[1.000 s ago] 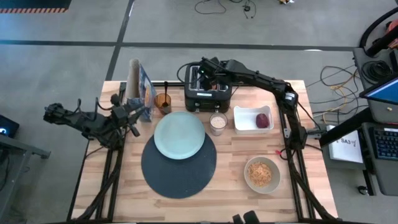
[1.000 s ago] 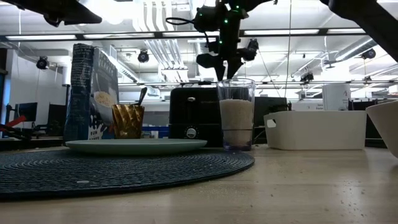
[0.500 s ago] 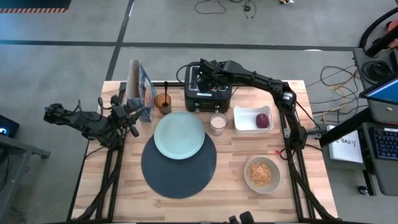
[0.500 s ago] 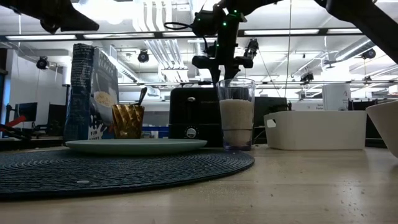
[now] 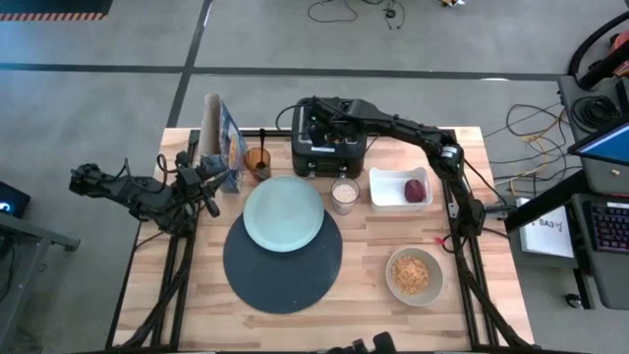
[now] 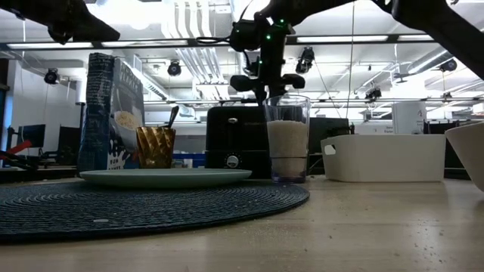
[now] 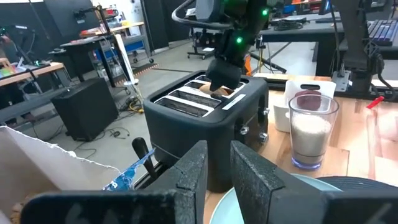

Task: Arrange a breakfast setting
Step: Put the toasted bagel on the blue plate

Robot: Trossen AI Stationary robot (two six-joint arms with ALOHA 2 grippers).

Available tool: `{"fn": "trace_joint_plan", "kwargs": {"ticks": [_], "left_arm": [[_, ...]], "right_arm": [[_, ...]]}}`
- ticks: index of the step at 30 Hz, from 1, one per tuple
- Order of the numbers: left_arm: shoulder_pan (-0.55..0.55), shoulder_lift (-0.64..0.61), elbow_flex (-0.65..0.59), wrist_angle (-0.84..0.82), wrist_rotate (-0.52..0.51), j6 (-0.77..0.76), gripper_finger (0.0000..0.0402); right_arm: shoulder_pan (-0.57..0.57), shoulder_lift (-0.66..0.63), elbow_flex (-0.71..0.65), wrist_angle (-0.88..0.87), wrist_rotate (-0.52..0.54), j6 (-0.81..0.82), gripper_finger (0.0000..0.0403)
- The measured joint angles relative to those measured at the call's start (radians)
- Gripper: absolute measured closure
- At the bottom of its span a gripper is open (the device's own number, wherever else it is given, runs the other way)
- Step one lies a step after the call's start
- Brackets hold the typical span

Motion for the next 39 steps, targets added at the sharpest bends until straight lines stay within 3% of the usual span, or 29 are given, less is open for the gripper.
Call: {"fn": "trace_joint_plan", "kwargs": {"ticks": [8,23,31,35,39], "left_arm": [[0.0,0.001,0.0,0.002,0.0,0.0,0.0349],[0.0,0.001,0.0,0.002,0.0,0.0,0.0349],[0.0,0.001,0.0,0.002,0.0,0.0,0.0349],[0.0,0.002,0.0,0.002,0.0,0.0,0.0349],[0.0,0.003,0.0,0.002,0.0,0.002,0.0349]], "right_arm": [[0.003,-0.014,-0.001,0.005,0.016,0.0,0.0387],[0.047,-0.132,-0.002,0.007,0.151,-0.009,0.0391],[0.163,-0.231,-0.002,0.055,0.226,-0.055,0.0391],[0.261,-0.253,-0.001,0.175,0.139,-0.154,0.0391],[0.346,-0.233,-0.001,0.228,-0.123,-0.271,0.0391]]}}
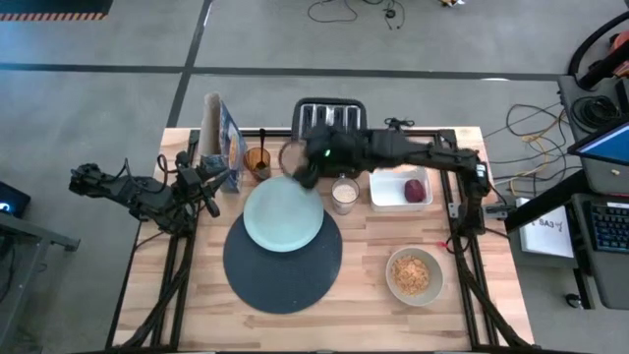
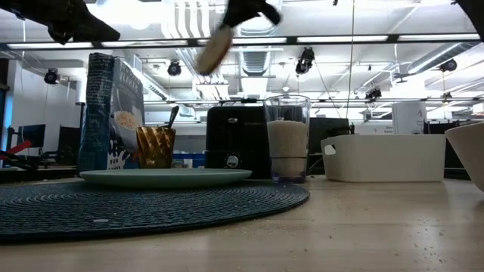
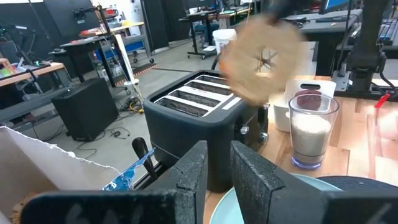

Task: Arrange a breakfast setting
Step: Put the toasted bagel on the blue plate

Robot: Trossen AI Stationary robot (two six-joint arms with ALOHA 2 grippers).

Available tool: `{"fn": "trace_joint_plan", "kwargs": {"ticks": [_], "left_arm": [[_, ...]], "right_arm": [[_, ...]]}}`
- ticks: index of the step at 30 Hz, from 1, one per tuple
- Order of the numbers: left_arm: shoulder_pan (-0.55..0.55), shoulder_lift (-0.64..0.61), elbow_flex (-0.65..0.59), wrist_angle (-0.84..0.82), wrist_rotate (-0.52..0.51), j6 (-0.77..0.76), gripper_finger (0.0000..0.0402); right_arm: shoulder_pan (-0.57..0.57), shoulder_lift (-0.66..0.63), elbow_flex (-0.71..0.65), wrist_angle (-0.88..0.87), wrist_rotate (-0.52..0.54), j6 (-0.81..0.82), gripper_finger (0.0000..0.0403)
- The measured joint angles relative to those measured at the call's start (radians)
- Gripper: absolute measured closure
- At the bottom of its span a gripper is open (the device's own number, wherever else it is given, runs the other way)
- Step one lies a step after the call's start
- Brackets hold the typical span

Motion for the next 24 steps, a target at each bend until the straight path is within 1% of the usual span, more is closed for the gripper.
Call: {"fn": "trace_joint_plan", "kwargs": {"ticks": [2,3,5,8,13,17,20,24], "left_arm": [[0.0,0.001,0.0,0.0,0.0,0.0,0.0349],[0.0,0.001,0.0,0.0,0.0,0.0,0.0349],[0.0,0.003,0.0,0.0,0.0,0.001,0.0349],[0.0,0.004,0.0,0.0,0.0,-0.002,0.0349],[0.0,0.005,0.0,0.0,0.0,-0.016,0.0349],[0.0,0.005,0.0,0.0,0.0,-0.016,0.0349],[0.0,0.005,0.0,0.0,0.0,-0.009,0.0349],[0.0,0.005,0.0,0.0,0.0,-0.006,0.0349]], "right_arm": [[0.036,0.041,-0.009,0.006,-0.135,-0.057,0.0391],[0.056,0.068,-0.017,0.003,-0.182,-0.09,0.0391],[0.087,0.135,-0.03,0.013,-0.238,-0.131,0.0391],[0.104,0.23,-0.032,0.046,-0.249,-0.155,0.0391],[0.041,0.329,0.004,0.08,-0.236,-0.155,0.0391],[-0.012,0.36,0.025,0.078,-0.287,-0.128,0.0391],[-0.039,0.358,0.029,0.083,-0.291,-0.103,0.0389],[-0.065,0.357,0.029,0.078,-0.288,-0.096,0.0367]]}}
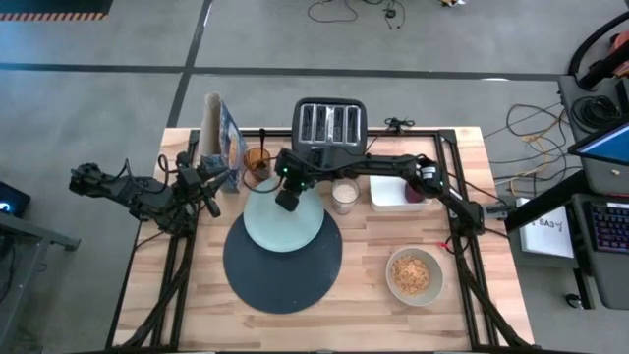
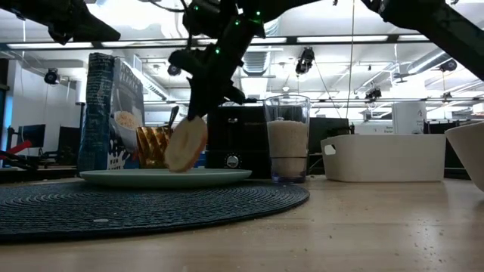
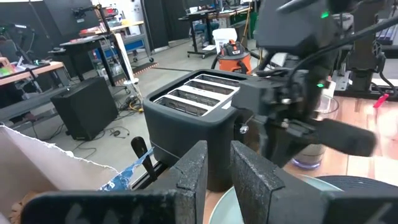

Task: Arrange a breakfast setting
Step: Put the toasted bagel on the blue plate, then put the apple on the blue plate

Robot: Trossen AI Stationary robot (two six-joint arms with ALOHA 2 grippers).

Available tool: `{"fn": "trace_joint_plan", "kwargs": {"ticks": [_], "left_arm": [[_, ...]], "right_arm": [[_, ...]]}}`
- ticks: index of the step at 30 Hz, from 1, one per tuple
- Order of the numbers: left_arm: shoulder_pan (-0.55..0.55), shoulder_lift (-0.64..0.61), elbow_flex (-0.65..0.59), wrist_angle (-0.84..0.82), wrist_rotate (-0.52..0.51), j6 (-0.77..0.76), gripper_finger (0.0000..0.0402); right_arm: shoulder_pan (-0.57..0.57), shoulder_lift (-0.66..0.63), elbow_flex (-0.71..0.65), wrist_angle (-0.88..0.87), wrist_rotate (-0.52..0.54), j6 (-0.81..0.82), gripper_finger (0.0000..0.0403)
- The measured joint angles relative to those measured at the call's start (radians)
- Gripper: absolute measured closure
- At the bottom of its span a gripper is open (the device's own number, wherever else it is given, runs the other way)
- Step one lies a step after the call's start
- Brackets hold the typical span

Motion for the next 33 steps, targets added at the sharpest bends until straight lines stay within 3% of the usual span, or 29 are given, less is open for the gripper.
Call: {"fn": "trace_joint_plan", "kwargs": {"ticks": [10,16,23,30,33], "left_arm": [[0.0,0.002,0.0,0.0,0.0,0.001,0.0349],[0.0,0.002,0.0,0.0,0.0,0.001,0.0349],[0.0,0.003,-0.001,0.0,0.0,0.001,0.0349],[0.0,0.003,-0.001,0.0,0.0,0.001,0.0349],[0.0,0.003,-0.001,0.0,0.0,0.001,0.0349]], "right_arm": [[-0.013,-0.003,0.007,-0.023,0.032,-0.029,0.027],[-0.012,-0.023,0.039,-0.123,0.032,-0.006,0.0238],[-0.009,-0.107,0.039,-0.349,0.058,0.044,0.0236],[-0.012,-0.261,0.033,-0.578,0.327,0.174,0.0263],[-0.032,-0.328,-0.004,-0.636,0.339,0.281,0.0269]]}}
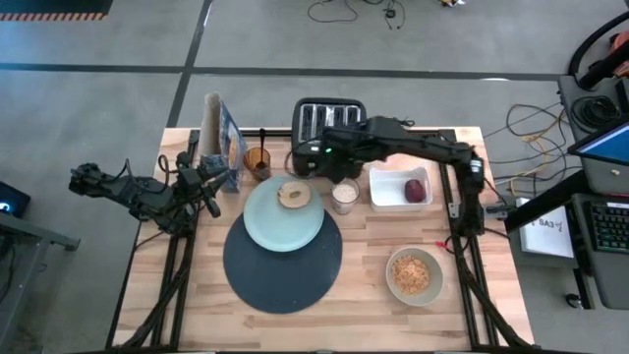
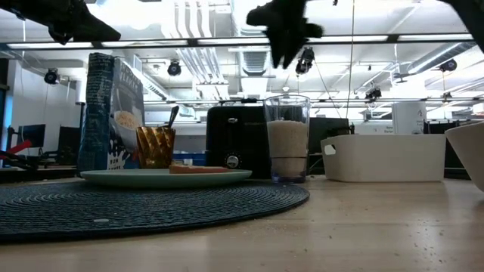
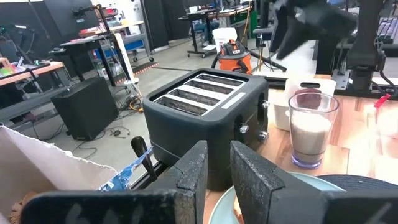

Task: Arrange a breakfast setting
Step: Put the apple on the blue plate

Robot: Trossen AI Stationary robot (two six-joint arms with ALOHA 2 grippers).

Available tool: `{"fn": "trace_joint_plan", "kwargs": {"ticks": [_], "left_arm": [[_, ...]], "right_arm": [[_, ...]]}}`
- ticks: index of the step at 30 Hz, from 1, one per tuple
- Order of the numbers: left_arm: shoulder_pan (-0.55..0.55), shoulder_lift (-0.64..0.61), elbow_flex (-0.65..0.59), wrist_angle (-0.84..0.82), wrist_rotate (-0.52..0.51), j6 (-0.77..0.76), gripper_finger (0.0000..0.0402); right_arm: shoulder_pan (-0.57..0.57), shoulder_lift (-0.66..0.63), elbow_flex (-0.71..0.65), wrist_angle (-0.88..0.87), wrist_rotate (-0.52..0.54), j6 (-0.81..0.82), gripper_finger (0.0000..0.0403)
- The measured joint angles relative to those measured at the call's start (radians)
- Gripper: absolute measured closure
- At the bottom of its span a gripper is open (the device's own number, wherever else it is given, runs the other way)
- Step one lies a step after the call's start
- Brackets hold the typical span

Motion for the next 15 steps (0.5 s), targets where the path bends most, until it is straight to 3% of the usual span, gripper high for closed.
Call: {"fn": "trace_joint_plan", "kwargs": {"ticks": [6,13,15], "left_arm": [[0.0,0.001,0.0,0.0,0.0,0.0,0.0349],[0.0,0.004,0.0,-0.001,0.0,0.0,0.0349],[0.0,0.005,0.0,-0.001,0.0,0.0,0.0349]], "right_arm": [[-0.021,-0.141,-0.14,-0.075,0.016,0.159,0.0236],[-0.045,-0.28,-0.336,-0.078,0.212,0.357,0.0153],[-0.044,-0.308,-0.373,-0.056,0.22,0.422,0.0137]]}}
